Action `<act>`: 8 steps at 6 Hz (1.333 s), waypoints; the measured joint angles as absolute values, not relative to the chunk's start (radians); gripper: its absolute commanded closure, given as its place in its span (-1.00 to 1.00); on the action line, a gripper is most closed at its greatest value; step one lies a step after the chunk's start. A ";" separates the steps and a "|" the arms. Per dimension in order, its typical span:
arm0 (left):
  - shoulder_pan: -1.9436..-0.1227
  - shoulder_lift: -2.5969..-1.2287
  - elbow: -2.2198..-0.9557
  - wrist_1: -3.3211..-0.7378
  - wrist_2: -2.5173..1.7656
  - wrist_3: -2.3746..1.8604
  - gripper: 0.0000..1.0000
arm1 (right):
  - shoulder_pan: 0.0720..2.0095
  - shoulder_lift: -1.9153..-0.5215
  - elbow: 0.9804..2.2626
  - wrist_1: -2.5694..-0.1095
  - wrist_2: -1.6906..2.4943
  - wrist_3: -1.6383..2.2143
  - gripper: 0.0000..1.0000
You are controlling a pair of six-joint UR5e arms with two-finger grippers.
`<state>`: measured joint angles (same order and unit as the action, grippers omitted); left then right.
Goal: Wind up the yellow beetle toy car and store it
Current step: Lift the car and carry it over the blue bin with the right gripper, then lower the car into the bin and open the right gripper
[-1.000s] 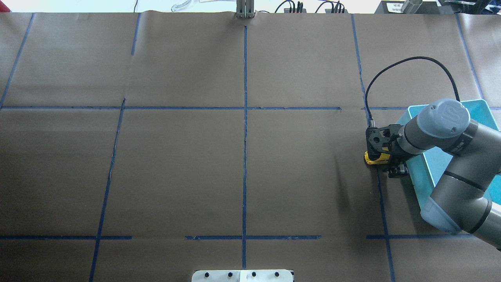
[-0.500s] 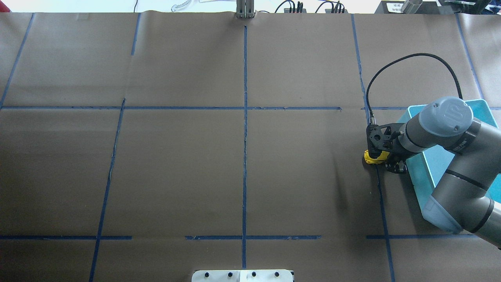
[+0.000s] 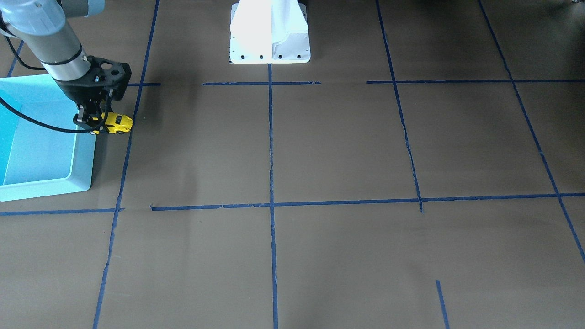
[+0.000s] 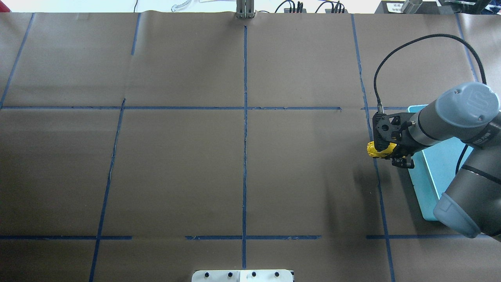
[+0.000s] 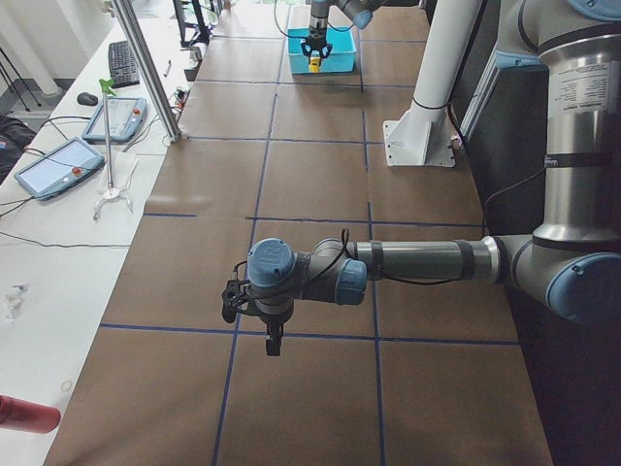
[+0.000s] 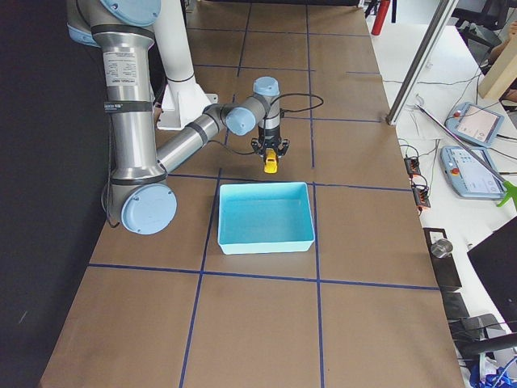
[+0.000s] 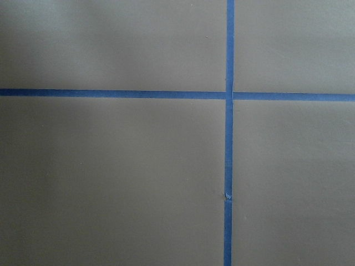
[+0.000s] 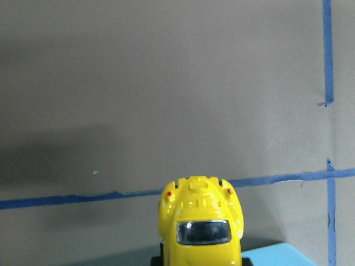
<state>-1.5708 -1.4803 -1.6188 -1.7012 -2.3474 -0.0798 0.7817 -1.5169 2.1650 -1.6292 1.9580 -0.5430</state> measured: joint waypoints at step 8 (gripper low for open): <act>-1.569 -1.480 -1.625 -1.701 -2.348 -0.081 -1.00 | 0.957 -1.765 1.817 -1.176 2.058 -0.833 0.97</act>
